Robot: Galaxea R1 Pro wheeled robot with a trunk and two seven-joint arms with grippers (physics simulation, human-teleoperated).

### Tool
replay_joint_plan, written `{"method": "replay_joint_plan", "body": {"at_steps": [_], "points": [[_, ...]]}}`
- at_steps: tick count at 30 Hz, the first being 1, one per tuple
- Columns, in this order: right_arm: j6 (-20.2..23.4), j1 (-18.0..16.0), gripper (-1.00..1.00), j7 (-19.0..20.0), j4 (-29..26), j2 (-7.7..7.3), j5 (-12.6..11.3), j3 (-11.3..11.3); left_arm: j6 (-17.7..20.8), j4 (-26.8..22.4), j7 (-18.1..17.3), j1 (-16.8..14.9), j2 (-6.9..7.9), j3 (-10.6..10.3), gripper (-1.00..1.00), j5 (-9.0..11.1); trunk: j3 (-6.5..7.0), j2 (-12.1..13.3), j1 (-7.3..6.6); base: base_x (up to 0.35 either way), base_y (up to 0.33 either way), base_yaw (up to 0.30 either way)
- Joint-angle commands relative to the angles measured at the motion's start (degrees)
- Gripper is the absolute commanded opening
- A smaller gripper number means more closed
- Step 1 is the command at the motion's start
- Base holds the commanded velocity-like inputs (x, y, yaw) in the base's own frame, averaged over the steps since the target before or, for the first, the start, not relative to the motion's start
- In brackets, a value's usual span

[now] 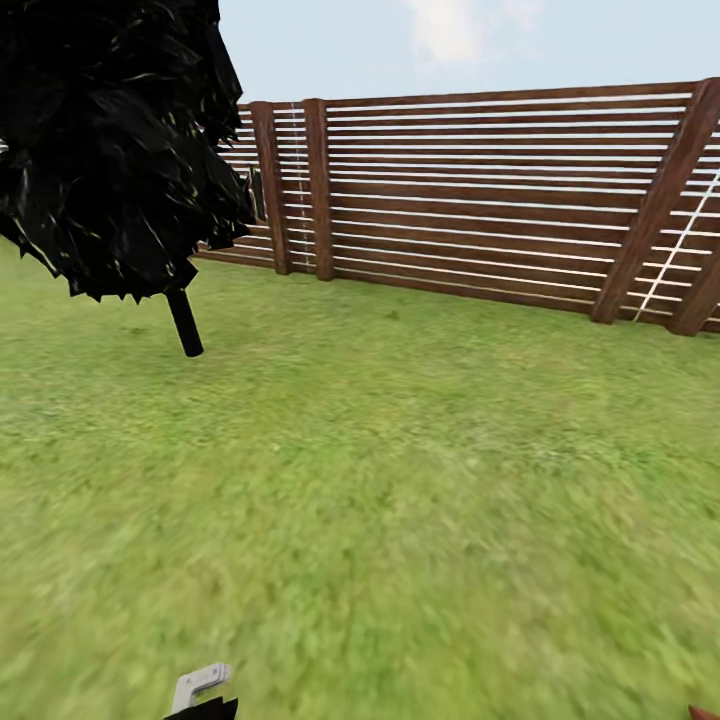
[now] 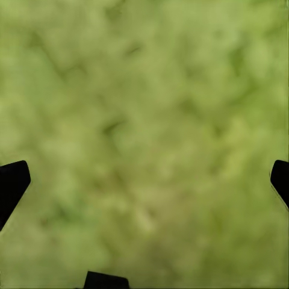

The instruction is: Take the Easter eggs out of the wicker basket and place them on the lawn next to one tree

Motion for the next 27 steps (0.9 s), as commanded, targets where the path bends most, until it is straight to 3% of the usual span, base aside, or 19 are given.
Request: {"method": "replay_joint_plan", "body": {"at_steps": [1, 17, 27], "points": [[0.0, 0.0, 1.00, 0.0, 0.0, 0.00, 0.0, 0.0, 0.0, 0.0, 0.0, 0.0, 0.00, 0.0, 1.00, 0.0, 0.00, 0.0, 0.00, 0.339, 0.000, 0.296], [0.0, 0.0, 1.00, 0.0, 0.0, -0.03, 0.0, 0.0, -0.1, 0.0, 0.0, 0.0, 0.00, 0.0, 1.00, 0.0, 0.00, 0.0, 0.00, 0.333, 0.000, 0.296], [0.0, 0.0, 1.00, 0.0, 0.0, 0.02, 0.0, 0.0, -0.1, 0.0, -0.1, 0.0, 0.00, 0.0, 1.00, 0.0, 0.00, 0.0, 0.00, 0.033, 0.000, 0.296]]}}
